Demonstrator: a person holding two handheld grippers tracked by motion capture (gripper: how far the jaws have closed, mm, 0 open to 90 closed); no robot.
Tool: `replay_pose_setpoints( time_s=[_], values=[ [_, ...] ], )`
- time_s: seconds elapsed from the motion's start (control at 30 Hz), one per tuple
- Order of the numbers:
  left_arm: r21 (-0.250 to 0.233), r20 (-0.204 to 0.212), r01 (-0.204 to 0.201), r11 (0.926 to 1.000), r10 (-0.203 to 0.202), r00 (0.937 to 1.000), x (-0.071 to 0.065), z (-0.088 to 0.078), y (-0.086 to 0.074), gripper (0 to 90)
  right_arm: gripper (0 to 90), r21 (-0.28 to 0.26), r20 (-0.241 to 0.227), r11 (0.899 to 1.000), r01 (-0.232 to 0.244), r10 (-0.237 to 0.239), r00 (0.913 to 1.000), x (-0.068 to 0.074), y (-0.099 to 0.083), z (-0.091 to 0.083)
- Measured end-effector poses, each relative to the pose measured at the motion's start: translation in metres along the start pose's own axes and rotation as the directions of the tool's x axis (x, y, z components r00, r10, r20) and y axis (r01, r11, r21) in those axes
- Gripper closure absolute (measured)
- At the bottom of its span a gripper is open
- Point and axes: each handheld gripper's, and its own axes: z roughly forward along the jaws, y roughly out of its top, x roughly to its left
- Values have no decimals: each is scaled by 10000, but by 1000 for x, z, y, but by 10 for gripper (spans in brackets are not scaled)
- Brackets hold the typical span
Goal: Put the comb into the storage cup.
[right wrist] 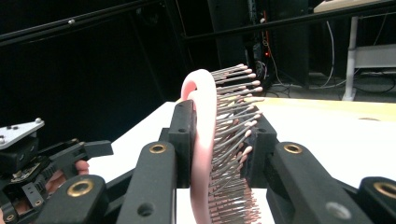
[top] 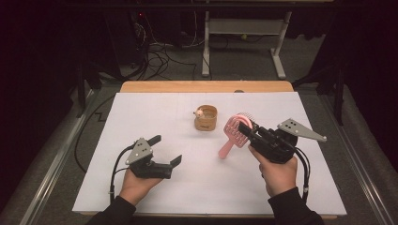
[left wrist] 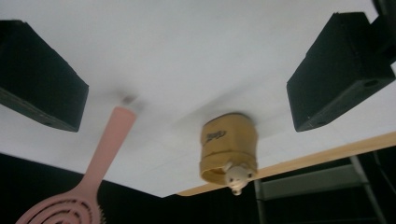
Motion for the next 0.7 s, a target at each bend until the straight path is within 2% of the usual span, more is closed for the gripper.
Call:
replay_pose_setpoints(
  time_s=[0.13,0.37,0.7],
  values=[
    [92,-156,49,9999,-48,9999,8,-10,-9,0,714,-138,79,9999,17,-16,10000,-3,1,-3],
    [-313,-443,245,9992,-259,9987,18,-27,-23,0,714,-254,208,9997,35,-30,9998,-9,4,-5],
    [-675,-374,697,9953,-723,9967,30,-38,-31,0,713,-323,415,9995,18,-5,9991,-15,3,-3]
  ],
)
